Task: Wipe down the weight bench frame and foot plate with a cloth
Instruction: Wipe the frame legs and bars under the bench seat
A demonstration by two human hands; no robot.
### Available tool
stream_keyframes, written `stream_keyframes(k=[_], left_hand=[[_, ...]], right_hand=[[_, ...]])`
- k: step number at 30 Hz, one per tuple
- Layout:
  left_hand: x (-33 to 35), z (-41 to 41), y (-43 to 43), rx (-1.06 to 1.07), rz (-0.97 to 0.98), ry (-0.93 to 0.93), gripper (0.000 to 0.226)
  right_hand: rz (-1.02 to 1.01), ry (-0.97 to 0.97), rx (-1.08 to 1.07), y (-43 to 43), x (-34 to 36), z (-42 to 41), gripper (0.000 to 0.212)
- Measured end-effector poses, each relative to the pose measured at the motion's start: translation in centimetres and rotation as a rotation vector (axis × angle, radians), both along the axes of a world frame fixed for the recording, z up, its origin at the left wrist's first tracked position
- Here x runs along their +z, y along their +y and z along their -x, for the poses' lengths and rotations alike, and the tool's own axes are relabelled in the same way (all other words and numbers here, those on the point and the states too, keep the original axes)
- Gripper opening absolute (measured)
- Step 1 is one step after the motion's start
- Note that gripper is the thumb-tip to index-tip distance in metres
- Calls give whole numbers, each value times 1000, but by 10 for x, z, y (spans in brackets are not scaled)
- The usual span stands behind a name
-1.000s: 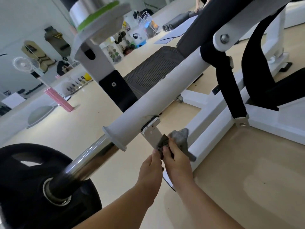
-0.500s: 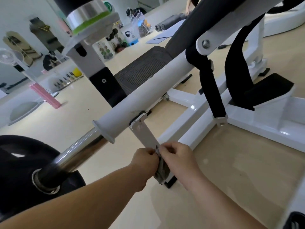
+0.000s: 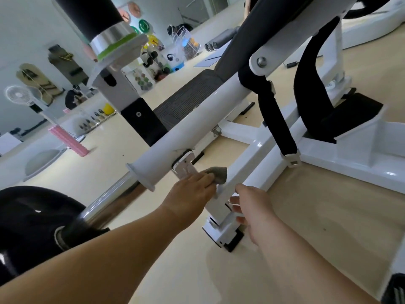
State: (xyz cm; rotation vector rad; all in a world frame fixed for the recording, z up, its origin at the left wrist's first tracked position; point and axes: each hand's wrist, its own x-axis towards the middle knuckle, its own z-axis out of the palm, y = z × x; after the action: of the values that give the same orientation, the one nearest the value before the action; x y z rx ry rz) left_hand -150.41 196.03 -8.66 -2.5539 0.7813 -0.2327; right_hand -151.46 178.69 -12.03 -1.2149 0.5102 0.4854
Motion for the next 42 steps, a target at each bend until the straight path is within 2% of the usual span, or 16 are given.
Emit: stream_keyframes(k=[3, 6, 10, 16, 20, 25, 28, 31, 34, 36, 37, 39, 42], left_hand=[[-15, 1, 2, 30, -10, 26, 64], [-33, 6, 15, 138, -173, 36, 71], [-37, 6, 25, 116, -361, -17, 80], [-50, 1, 14, 169, -347, 9, 89], [-76, 8, 19, 90, -440, 80, 90], [-42, -20, 25, -66, -564, -20, 88], [-54, -12, 26, -89, -659, -31, 88], [-92, -6, 31, -86, -731, 10, 92], [-122, -15, 38, -150, -781, 33, 97], [-132, -17, 36, -190, -833, 75, 96], [-135, -16, 34, -220, -837, 96, 93], [-138, -15, 25, -140, -696, 183, 90], [-125, -12, 9, -60, -564, 226, 89]], right_hand=[[-47, 50, 17, -3, -1, 4, 16], [-71, 81, 54, -9, -6, 9, 17], [-44, 68, 73, -24, -15, 15, 26], [18, 82, 134, -36, -19, 21, 51], [75, 20, 175, -29, -17, 25, 53], [219, 19, 283, -38, -33, 16, 70], [346, 41, 373, -42, -54, 11, 80], [385, 19, 404, -38, -81, 14, 76], [359, -24, 571, -37, -82, 4, 65], [368, -86, 509, -37, -71, -9, 57], [356, -114, 440, -36, -68, -16, 54], [300, -122, 354, -35, -68, -23, 59], [228, -21, 418, -36, -79, -20, 74]])
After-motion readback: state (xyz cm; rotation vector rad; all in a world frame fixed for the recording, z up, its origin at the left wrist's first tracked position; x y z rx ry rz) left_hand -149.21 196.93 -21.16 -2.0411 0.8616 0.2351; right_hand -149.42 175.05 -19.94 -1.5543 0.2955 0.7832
